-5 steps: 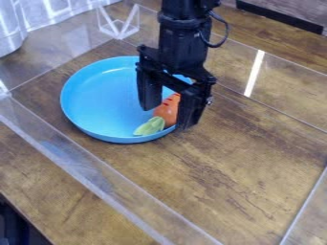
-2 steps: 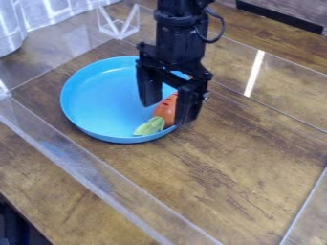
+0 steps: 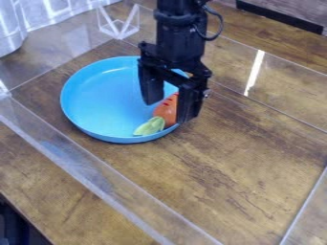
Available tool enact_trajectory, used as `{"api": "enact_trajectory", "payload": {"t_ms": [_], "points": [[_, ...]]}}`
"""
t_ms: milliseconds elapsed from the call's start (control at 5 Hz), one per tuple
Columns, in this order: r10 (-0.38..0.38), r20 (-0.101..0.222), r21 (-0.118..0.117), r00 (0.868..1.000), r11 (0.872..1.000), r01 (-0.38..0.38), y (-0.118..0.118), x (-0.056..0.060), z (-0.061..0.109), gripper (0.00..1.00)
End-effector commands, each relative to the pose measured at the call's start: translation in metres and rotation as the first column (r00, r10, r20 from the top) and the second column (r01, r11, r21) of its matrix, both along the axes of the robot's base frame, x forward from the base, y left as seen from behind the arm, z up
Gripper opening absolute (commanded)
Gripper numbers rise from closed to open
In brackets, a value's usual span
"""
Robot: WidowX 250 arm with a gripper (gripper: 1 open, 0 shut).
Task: Remove the carrot from inside the blue tray and put it on the table
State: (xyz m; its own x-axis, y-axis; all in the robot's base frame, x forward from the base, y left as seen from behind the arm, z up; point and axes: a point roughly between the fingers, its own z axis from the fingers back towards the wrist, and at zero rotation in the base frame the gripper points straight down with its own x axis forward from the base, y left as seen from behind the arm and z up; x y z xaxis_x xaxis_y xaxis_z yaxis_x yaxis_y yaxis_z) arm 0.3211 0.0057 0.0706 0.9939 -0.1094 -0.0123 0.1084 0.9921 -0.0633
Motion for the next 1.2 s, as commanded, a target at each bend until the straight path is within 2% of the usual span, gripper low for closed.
{"api": "enact_trajectory", "payload": {"t_ms": [0, 800, 1000], "points": [[0.018, 0.069, -0.002, 0.997, 1.000, -0.017, 0.010, 0.014, 0.012, 1.00], [0.021, 0.079, -0.010, 0.997, 1.000, -0.021, 0.022, 0.026, -0.004, 1.00], [0.025, 0.079, -0.012, 0.997, 1.000, -0.024, 0.025, 0.029, -0.007, 0.00]]}}
